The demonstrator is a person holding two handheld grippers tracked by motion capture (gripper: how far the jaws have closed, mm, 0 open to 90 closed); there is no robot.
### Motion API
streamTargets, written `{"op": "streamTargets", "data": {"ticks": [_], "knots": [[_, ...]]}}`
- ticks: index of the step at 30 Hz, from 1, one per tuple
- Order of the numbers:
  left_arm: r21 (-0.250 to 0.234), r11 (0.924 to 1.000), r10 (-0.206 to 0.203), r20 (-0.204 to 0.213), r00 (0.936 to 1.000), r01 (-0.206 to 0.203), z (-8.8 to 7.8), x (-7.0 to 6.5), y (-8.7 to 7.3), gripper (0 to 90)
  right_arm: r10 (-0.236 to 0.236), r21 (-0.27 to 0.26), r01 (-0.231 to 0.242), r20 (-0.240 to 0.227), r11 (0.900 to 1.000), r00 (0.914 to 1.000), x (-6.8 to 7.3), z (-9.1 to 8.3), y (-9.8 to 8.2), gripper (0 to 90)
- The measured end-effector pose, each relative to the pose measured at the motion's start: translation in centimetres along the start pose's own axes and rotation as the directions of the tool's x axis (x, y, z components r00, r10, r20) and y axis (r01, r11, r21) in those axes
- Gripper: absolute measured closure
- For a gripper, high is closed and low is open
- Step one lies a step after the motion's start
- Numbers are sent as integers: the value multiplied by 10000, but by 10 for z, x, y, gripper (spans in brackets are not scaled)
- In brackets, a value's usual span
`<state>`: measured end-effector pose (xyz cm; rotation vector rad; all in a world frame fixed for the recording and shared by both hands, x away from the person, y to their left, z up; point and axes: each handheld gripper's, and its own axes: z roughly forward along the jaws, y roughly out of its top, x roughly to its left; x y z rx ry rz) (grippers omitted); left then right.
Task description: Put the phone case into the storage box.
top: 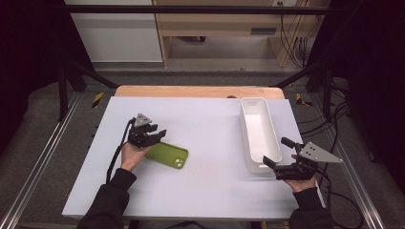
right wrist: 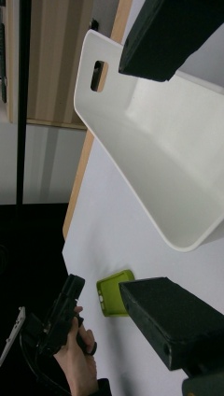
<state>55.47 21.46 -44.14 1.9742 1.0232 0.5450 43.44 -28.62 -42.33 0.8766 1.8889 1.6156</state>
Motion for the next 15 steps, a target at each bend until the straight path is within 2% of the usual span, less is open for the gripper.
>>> {"op": "streamTargets", "data": {"ticks": [5,8,15], "knots": [[329,9993,-149,-49,9999,151,4,1,-3,624,28,-14,-28,-7,10000,10000,0,-1,0,0],[421,9988,-248,-183,9995,256,6,3,-5,696,28,-2,-28,-21,10000,10000,0,0,0,0],[668,9969,-391,-393,9985,417,8,6,-8,773,28,-10,-28,-22,10000,10000,0,-1,0,0]]}}
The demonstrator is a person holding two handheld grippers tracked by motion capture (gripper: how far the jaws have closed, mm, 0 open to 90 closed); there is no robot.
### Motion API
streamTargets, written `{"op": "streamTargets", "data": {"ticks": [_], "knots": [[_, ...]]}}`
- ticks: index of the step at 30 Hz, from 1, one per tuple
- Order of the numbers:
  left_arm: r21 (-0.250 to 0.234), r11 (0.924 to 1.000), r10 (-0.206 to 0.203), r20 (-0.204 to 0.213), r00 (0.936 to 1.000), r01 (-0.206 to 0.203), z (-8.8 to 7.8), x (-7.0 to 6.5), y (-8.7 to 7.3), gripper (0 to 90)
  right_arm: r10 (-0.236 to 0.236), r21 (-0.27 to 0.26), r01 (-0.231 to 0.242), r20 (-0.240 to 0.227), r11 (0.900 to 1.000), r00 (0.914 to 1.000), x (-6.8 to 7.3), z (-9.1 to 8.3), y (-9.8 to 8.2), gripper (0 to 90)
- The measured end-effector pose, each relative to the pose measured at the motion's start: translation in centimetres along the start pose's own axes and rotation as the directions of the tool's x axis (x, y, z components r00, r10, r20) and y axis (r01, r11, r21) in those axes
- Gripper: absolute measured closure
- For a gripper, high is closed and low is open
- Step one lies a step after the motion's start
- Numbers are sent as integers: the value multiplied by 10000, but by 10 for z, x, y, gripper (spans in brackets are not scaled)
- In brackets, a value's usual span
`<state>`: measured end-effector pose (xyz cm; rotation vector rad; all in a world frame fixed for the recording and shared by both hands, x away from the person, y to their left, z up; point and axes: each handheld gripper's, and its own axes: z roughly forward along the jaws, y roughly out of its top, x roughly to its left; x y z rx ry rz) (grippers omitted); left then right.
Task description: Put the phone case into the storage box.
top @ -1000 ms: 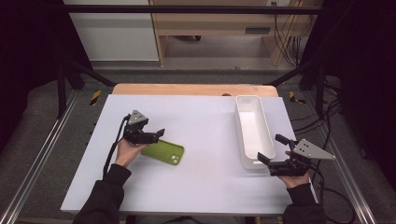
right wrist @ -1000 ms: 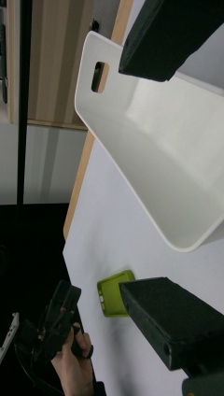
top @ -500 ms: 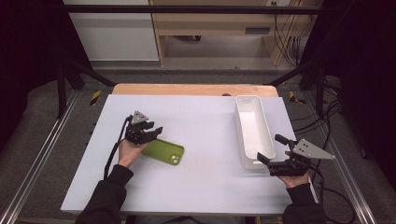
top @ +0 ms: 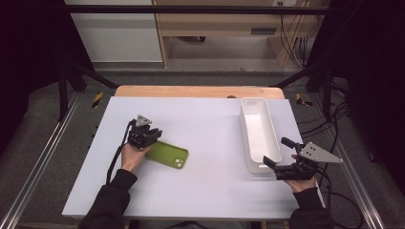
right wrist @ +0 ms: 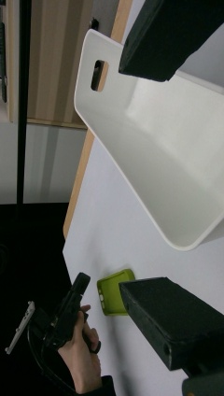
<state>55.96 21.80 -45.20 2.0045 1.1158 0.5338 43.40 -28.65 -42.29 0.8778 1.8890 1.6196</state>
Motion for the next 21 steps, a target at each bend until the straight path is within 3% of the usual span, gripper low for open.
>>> {"op": "streamTargets", "data": {"ticks": [9,21], "knots": [[397,9992,18,-199,9998,-10,5,2,-4,888,-4,2,4,-14,10000,10000,0,0,0,0],[881,9961,76,-313,9995,-49,14,1,-8,896,2,10,-2,-7,10000,10000,0,0,0,0]]}}
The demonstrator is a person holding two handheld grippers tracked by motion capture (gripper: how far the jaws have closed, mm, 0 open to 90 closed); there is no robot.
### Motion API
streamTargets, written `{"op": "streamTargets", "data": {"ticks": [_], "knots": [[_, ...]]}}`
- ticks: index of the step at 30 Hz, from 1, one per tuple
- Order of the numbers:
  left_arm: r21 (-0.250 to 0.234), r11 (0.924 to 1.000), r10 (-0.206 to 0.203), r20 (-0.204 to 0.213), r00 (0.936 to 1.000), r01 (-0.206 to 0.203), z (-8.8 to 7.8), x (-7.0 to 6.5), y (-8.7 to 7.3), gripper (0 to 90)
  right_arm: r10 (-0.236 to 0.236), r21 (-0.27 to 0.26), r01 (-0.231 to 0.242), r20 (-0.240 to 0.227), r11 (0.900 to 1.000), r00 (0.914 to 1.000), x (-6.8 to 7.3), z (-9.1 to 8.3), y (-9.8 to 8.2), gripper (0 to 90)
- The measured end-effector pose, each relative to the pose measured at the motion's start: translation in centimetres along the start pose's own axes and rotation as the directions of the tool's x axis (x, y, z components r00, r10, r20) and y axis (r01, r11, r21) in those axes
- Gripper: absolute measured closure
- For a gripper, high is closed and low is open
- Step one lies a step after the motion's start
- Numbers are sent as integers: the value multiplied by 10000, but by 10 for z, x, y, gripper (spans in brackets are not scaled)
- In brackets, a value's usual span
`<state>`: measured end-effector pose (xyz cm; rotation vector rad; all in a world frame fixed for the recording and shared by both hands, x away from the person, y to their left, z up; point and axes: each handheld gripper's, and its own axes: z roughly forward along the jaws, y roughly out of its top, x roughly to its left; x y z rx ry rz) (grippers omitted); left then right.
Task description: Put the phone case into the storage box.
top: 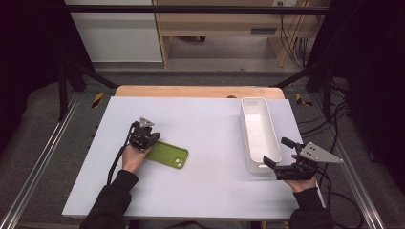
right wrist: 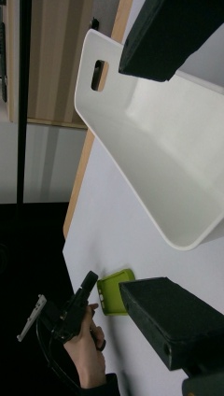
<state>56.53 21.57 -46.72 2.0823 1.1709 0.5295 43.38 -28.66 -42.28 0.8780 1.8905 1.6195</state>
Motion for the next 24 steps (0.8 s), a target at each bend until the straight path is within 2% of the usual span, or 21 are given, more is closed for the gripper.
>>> {"op": "streamTargets", "data": {"ticks": [5,13,24], "knots": [[176,9998,73,-67,10000,-71,3,-1,-1,896,0,-7,0,-4,10000,10000,0,0,0,0],[258,9996,-142,-65,9999,144,3,2,-1,896,-19,6,19,-3,10000,10000,0,0,0,0],[503,9985,-187,-137,9997,194,0,1,-1,896,-7,4,7,-2,10000,10000,0,-1,0,0]]}}
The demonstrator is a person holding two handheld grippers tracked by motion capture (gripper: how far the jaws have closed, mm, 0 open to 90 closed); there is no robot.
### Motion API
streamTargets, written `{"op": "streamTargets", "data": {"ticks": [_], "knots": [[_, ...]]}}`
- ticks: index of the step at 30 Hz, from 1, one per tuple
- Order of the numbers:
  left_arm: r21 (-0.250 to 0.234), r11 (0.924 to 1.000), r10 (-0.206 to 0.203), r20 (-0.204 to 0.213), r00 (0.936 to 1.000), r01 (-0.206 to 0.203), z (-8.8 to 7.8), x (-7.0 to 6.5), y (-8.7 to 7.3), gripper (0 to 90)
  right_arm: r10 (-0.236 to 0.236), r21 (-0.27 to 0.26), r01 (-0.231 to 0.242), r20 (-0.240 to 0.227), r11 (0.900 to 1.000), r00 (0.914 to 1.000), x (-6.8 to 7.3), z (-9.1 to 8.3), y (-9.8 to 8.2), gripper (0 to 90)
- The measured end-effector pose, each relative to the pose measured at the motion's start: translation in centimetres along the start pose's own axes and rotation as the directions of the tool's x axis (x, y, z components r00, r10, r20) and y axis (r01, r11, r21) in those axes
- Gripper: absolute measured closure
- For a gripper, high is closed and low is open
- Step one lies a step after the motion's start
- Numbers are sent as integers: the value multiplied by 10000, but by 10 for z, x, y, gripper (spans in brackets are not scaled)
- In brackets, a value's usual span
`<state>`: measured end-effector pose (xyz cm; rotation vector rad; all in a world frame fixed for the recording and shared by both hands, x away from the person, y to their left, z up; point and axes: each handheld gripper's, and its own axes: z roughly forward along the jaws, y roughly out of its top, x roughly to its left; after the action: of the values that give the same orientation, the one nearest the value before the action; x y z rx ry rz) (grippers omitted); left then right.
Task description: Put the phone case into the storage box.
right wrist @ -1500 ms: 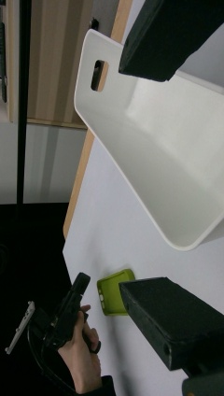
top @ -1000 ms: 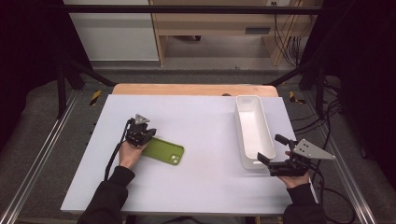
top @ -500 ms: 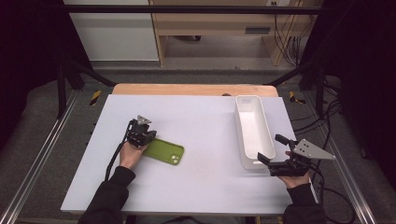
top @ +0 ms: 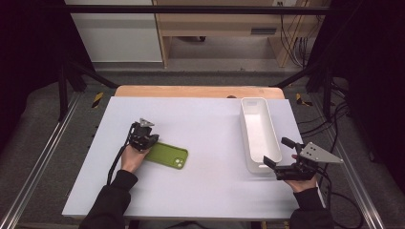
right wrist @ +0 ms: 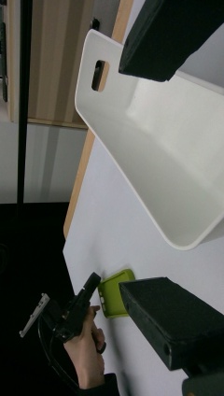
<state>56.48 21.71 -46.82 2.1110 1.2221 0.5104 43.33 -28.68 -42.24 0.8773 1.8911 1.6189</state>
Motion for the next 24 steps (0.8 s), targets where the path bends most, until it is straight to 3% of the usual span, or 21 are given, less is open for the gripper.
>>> {"op": "streamTargets", "data": {"ticks": [10,24], "knots": [[223,9997,-105,-15,9999,105,-2,-1,-6,897,-21,-94,21,-23,10000,10000,-1,-1,1,0],[155,9998,-104,-78,9999,106,-15,-6,-18,897,-25,-135,24,-25,9999,10000,-1,-2,1,0]]}}
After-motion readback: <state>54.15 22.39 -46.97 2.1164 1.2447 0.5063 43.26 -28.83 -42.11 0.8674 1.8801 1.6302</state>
